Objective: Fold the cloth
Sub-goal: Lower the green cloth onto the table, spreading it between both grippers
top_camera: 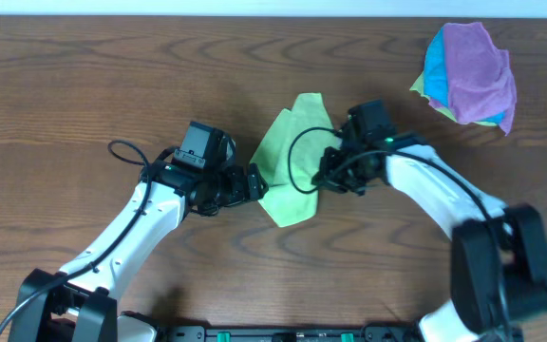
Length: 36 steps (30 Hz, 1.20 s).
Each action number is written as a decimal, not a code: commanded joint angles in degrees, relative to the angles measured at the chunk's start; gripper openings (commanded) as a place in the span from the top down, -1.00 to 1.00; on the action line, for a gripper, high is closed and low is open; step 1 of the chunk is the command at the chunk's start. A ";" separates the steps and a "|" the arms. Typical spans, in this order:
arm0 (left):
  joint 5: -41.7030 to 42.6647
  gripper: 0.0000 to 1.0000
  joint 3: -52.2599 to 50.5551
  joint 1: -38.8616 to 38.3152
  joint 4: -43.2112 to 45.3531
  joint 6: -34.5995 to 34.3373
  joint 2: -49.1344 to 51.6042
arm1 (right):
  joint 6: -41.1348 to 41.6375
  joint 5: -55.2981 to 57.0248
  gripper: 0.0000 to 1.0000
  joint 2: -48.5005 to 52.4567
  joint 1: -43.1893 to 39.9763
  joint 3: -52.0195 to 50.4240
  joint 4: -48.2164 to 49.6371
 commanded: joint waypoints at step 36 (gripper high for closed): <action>-0.17 -0.90 1.40 -8.07 0.50 -2.86 0.44 | -4.81 34.56 0.74 -8.46 -9.14 0.98 -12.02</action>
